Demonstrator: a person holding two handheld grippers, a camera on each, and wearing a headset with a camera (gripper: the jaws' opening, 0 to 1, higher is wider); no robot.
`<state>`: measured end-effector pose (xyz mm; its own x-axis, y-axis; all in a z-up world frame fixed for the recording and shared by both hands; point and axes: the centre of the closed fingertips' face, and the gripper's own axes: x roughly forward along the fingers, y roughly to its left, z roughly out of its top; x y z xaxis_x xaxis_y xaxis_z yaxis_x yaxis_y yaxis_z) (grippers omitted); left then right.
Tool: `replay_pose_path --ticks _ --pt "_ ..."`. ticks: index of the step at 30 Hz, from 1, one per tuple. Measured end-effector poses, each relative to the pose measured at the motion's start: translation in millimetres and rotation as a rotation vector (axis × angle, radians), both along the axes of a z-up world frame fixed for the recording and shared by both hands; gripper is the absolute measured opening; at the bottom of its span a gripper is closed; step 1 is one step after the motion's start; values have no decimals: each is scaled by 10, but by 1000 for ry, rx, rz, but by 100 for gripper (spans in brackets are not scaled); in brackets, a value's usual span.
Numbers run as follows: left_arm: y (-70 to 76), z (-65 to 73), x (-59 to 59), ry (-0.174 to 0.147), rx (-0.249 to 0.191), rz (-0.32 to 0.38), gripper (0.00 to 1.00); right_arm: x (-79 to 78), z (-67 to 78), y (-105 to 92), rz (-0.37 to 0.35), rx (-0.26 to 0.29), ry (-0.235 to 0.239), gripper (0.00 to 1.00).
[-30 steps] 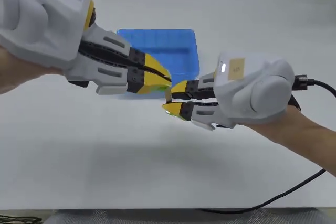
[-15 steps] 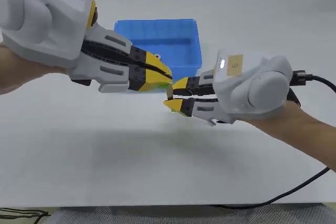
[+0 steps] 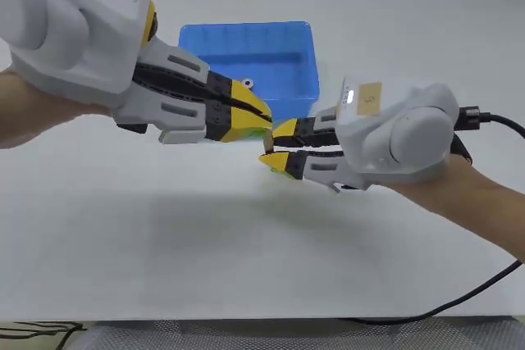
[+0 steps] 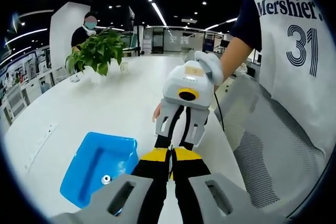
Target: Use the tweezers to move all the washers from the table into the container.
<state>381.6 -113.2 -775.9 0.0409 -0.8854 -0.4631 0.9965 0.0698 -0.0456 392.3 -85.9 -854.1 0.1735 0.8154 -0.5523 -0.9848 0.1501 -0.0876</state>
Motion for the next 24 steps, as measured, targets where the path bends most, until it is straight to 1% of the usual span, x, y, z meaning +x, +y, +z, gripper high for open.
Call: replay_pose_path --ticks 2,6,14,17,19,21,24 --pt "9 -14 9 -1 2 -2 6 -5 -12 4 1 0 3 12" --pt "14 -32 1 12 1 -1 6 -32 -27 4 5 -4 11 12" --pt "23 -36 -6 8 0 -3 6 -36 -30 3 -1 -1 15 12" --pt "26 -38 -17 15 0 -5 6 -47 -32 5 6 -3 15 12" --pt "29 -39 -16 13 1 -5 6 -46 -30 6 6 0 15 11" --pt "31 -40 -16 19 2 -4 6 -46 -28 6 3 2 23 11" --pt "30 -42 -15 16 7 -7 6 -47 -26 7 4 -6 21 11"
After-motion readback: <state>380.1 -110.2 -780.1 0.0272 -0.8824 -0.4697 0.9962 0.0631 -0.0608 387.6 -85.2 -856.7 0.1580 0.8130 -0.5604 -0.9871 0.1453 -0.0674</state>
